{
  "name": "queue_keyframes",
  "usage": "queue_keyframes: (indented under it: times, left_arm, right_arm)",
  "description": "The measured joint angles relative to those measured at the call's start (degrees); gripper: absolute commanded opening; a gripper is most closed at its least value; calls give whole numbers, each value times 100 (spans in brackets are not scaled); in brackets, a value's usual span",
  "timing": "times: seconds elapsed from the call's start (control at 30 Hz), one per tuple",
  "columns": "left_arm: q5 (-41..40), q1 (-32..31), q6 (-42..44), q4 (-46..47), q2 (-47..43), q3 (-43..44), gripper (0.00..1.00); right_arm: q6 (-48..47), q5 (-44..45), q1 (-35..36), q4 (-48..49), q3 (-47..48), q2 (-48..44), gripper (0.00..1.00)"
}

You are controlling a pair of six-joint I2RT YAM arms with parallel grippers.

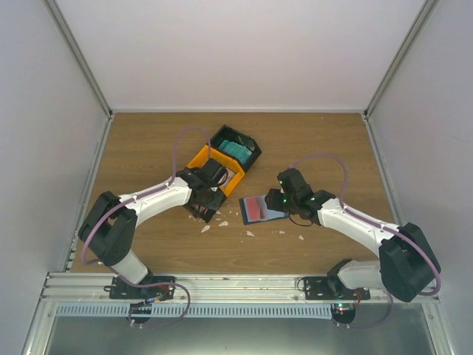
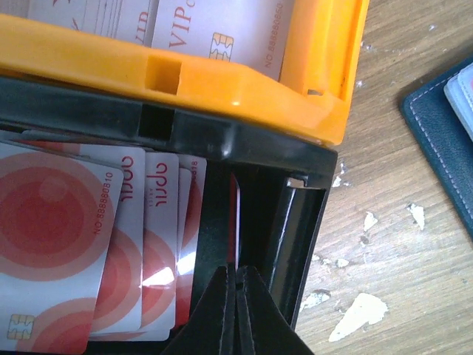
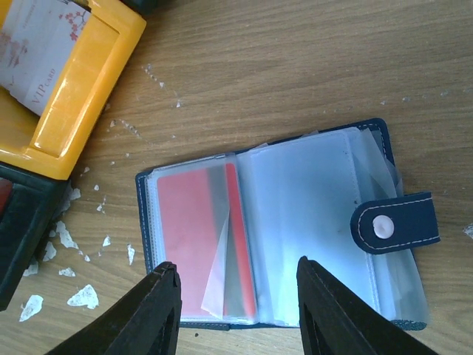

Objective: Put the credit cards into the card holder
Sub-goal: Pick up the credit card from the storage box.

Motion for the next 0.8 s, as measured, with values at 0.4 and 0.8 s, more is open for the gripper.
queue_keyframes:
  times: [0.4,0.8]
  left_arm:
    - [-468,-2,-83,-452,-678,214,0]
    - [1196,-2,-457,557,-2651,520,0]
  right_arm:
    - [-98,-197,0,44,42,-345,47]
    - [-638,-1952,0,1526,17,-1668,70]
